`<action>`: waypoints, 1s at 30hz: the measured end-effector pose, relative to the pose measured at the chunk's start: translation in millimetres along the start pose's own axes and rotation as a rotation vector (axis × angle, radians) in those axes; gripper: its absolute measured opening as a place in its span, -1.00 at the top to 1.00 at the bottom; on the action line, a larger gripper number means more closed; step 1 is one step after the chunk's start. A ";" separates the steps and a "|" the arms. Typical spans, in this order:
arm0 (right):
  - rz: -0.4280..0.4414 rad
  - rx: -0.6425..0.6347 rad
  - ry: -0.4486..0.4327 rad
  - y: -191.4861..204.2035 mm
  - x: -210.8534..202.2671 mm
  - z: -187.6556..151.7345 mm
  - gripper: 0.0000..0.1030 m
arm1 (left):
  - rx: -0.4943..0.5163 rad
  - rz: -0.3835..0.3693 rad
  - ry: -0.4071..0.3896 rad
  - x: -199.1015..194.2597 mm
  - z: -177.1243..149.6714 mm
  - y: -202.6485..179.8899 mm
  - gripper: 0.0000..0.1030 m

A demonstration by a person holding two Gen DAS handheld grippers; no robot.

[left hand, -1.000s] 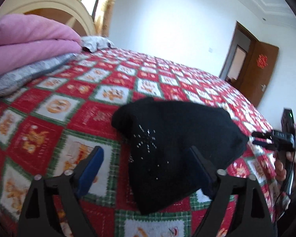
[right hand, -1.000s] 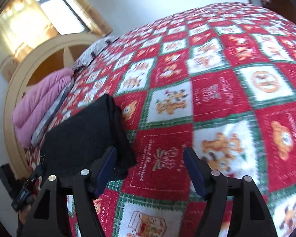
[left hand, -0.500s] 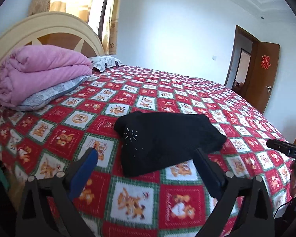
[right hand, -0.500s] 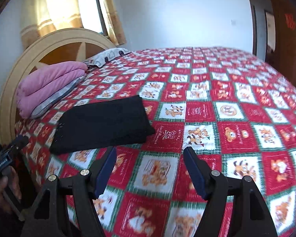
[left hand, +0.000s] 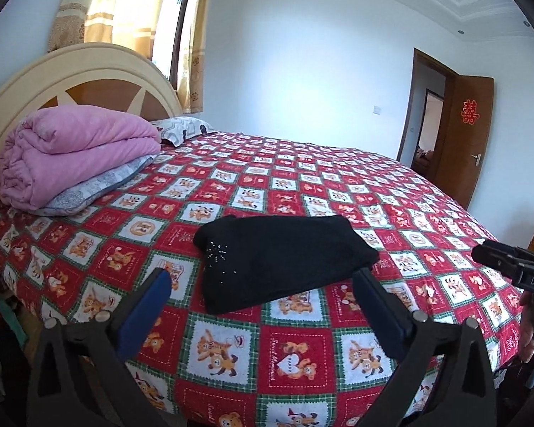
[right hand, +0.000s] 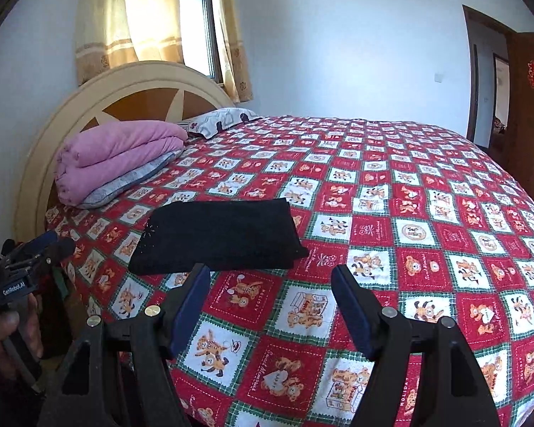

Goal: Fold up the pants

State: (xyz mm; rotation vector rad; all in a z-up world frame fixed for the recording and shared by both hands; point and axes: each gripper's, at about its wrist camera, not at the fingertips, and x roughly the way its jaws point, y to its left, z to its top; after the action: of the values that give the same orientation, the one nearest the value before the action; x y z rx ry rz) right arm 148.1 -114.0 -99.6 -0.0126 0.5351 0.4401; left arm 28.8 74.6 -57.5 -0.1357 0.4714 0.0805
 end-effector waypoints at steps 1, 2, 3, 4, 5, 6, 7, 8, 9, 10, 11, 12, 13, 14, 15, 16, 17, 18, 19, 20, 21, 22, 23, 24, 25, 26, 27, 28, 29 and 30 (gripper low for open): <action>-0.002 0.003 -0.002 -0.5 -0.6 0.8 -0.39 | 0.001 0.000 0.002 0.2 -0.3 -0.4 -1.00; -0.001 0.006 -0.004 -0.9 -0.9 1.4 -0.39 | 0.002 0.000 0.004 0.7 -0.6 -0.3 -1.00; 0.000 0.007 -0.005 -0.9 -1.6 1.2 -0.39 | 0.002 0.002 0.005 1.2 -0.8 -0.3 -1.00; 0.000 0.006 -0.005 -0.6 -1.5 1.0 -0.39 | 0.003 0.003 0.006 0.5 -0.9 -1.7 -1.00; 0.000 0.003 -0.004 0.2 -1.5 1.0 -0.39 | 0.003 0.002 0.006 0.7 -0.9 -1.6 -1.00; 0.002 -0.001 -0.004 1.5 -1.6 0.7 -0.39 | 0.003 0.003 0.005 0.5 -1.1 -2.1 -1.00; 0.003 -0.004 -0.004 2.5 -1.2 0.3 -0.39 | 0.004 0.004 0.005 0.6 -1.0 -2.3 -1.00; 0.004 -0.006 -0.003 3.1 -1.3 0.0 -0.39 | 0.005 0.004 0.006 1.2 -1.0 -2.4 -1.00; 0.005 -0.008 -0.002 3.8 -1.1 -0.5 -0.39 | 0.004 0.003 0.006 1.0 -1.0 -2.1 -1.00; 0.005 -0.010 -0.002 4.4 -1.2 -0.8 -0.39 | 0.004 0.003 0.005 1.0 -1.2 -2.2 -1.00; 0.006 -0.012 -0.002 5.1 -1.3 -1.1 -0.39 | 0.004 0.003 0.006 1.2 -1.2 -2.4 -1.00; 0.006 -0.013 -0.002 5.6 -1.2 -1.2 -0.39 | 0.005 0.004 0.007 1.0 -1.3 -2.4 -1.00; 0.007 -0.012 -0.002 5.8 -1.3 -1.3 -0.39 | 0.005 0.004 0.007 1.5 -1.4 -2.5 -1.00; 0.007 -0.012 -0.002 6.0 -1.2 -1.3 -0.39 | 0.004 0.002 0.007 1.6 -1.5 -2.4 -1.00; 0.006 -0.013 -0.001 6.3 -1.4 -1.7 -0.39 | 0.003 0.002 0.007 1.5 -1.3 -2.5 -1.00; 0.005 -0.014 -0.002 6.8 -1.4 -2.0 -0.39 | 0.003 0.002 0.007 1.3 -1.6 -2.7 -1.00; 0.005 -0.013 -0.003 6.8 -1.7 -1.9 -0.39 | 0.005 0.002 0.007 1.3 -1.5 -2.7 -1.00; 0.007 -0.012 -0.004 6.7 -1.6 -1.9 -0.39 | 0.007 0.001 0.008 1.5 -1.5 -2.8 -1.00; 0.008 -0.012 -0.003 6.4 -1.4 -1.7 -0.39 | 0.007 0.002 0.007 0.9 -1.5 -2.7 -1.00; 0.006 -0.012 -0.002 6.7 -1.3 -2.0 -0.39 | 0.010 0.003 0.008 1.2 -1.5 -2.9 -1.00; 0.005 -0.013 -0.002 6.3 -1.5 -1.7 -0.39 | 0.008 0.002 0.008 1.1 -1.5 -2.7 -1.00; 0.005 -0.013 -0.002 6.8 -1.3 -2.0 -0.39 | 0.007 0.001 0.008 1.0 -1.4 -2.6 -1.00; 0.007 -0.012 -0.001 6.5 -1.5 -1.9 -0.39 | 0.007 0.001 0.006 0.7 -1.4 -2.8 -1.00; 0.008 -0.012 -0.001 6.8 -1.7 -1.9 -0.39 | 0.007 0.002 0.005 0.6 -1.4 -2.9 -1.00; 0.007 -0.013 -0.003 6.5 -1.8 -1.7 -0.39 | 0.006 0.002 0.006 0.6 -1.4 -3.1 -1.00; 0.006 -0.014 -0.004 6.8 -1.8 -1.8 -0.39 | 0.007 0.004 0.005 1.0 -1.4 -3.0 -1.00; 0.006 -0.013 -0.003 6.3 -1.7 -1.5 -0.39 | 0.006 0.005 0.005 0.9 -1.3 -2.9 -1.00; 0.006 -0.013 -0.004 6.8 -1.6 -1.6 -0.39 | 0.006 0.005 0.004 0.6 -0.8 -2.6 -1.00; 0.007 -0.012 -0.005 7.0 -1.4 -1.6 -0.39 | 0.007 0.005 0.004 0.5 -0.5 -2.4 -1.00; 0.007 -0.011 -0.006 7.1 -1.2 -1.9 -0.39 | 0.007 0.006 0.004 0.4 -0.6 -2.6 -1.00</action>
State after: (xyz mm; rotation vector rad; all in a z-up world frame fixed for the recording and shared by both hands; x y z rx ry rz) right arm 143.3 -108.2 -99.9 -0.0205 0.5268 0.4498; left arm 29.2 72.0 -57.9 -0.1272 0.4760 0.0843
